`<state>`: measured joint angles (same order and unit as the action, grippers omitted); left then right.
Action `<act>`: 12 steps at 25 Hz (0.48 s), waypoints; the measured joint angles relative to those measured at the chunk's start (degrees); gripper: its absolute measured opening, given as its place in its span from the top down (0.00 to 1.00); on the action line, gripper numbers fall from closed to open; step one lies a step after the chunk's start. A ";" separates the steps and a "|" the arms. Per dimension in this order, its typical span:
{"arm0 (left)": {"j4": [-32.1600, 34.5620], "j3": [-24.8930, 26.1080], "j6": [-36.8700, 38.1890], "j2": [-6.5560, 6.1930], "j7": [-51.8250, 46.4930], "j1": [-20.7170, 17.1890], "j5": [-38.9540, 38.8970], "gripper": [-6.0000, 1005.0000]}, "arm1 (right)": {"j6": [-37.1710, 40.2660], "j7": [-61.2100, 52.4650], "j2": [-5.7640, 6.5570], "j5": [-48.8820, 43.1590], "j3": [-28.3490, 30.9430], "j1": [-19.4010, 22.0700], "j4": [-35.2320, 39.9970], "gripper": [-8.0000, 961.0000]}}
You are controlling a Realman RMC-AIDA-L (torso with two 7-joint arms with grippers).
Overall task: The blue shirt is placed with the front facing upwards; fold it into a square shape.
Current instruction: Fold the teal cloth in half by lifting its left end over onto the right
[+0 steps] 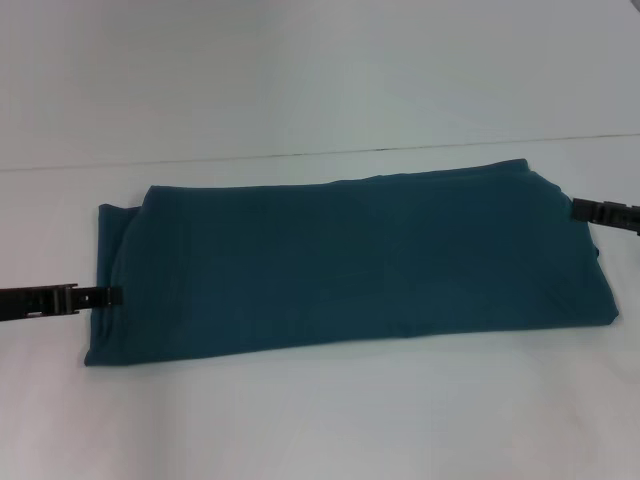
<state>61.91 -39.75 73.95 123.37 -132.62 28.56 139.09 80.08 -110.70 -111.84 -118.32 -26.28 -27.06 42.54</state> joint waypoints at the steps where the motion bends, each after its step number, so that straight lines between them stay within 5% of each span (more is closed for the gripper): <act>1: 0.03 0.24 0.36 -0.02 -0.94 -0.15 0.07 0.55 | -0.17 0.04 -0.01 -0.06 -0.11 -0.32 -0.01 0.31; 9: 0.42 1.58 2.11 -0.19 -6.53 -1.40 1.51 0.32 | -2.57 -0.15 -0.61 -0.55 -0.38 -3.25 -0.10 0.05; 12: 0.95 2.89 3.79 -0.48 -8.82 -1.58 3.46 0.24 | -3.08 -0.59 -0.57 -0.65 -0.50 -4.09 -0.10 0.06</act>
<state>62.86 -36.86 77.74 122.89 -141.44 26.98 142.55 77.01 -111.29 -112.41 -118.97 -26.78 -31.15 42.44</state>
